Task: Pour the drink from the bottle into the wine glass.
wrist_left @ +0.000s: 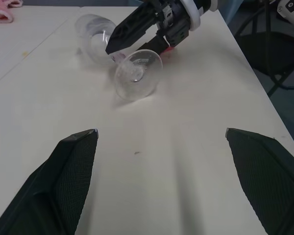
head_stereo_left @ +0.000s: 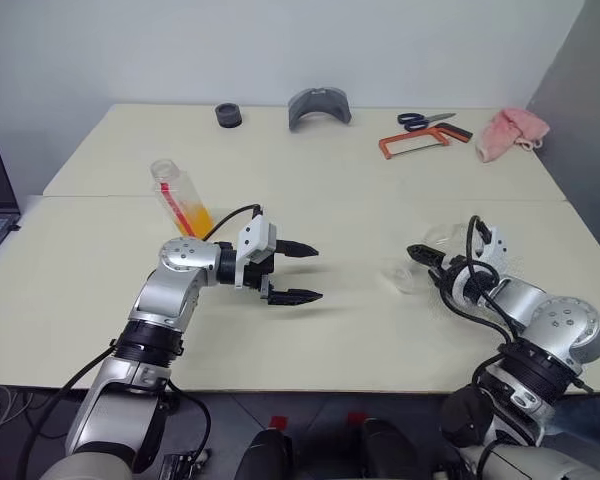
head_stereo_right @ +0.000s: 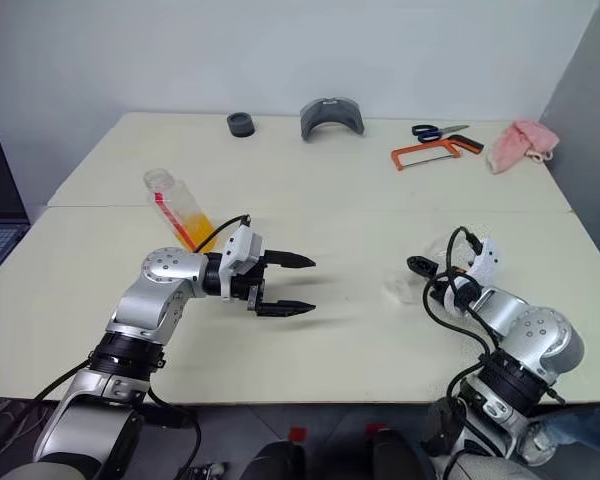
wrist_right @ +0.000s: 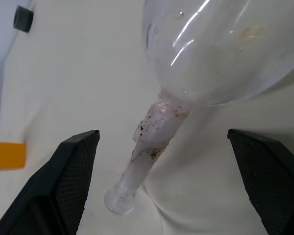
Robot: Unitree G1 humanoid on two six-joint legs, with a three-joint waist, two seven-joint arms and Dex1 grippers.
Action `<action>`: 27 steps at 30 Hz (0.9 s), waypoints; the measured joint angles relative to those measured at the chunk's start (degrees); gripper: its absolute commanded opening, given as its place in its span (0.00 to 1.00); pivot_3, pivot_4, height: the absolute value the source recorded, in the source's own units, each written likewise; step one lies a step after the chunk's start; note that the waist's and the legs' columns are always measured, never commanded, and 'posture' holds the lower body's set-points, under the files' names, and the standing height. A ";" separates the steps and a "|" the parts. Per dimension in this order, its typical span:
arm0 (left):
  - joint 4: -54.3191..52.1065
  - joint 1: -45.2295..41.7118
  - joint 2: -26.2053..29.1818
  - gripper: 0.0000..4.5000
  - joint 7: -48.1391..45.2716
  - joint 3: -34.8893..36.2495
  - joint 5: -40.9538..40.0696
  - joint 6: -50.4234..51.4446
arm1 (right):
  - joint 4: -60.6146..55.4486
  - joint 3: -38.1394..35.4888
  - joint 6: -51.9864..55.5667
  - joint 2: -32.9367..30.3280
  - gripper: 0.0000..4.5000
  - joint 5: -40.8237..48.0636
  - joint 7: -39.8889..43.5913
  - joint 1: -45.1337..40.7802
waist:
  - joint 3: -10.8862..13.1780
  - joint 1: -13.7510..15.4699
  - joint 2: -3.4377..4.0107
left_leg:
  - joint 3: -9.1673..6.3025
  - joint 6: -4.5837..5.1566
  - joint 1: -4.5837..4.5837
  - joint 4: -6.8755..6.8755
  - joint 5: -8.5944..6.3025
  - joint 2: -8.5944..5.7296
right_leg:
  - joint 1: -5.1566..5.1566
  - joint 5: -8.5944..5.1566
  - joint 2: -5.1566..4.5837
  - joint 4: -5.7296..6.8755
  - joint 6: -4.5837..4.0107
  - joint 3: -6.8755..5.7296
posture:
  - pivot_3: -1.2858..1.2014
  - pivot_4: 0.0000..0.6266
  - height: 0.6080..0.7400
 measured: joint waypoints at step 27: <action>0.73 1.11 0.00 1.00 0.69 0.07 0.10 -1.53 | -1.31 35.18 -42.13 -7.80 0.03 -13.03 11.19 15.17 | 0.03 -0.26 0.07 | 0.18 0.00 -0.21 -0.13 0.00 -0.01 | -0.34 -0.01 -0.03 -0.03 0.00 0.11 | 0.52 0.24 1.00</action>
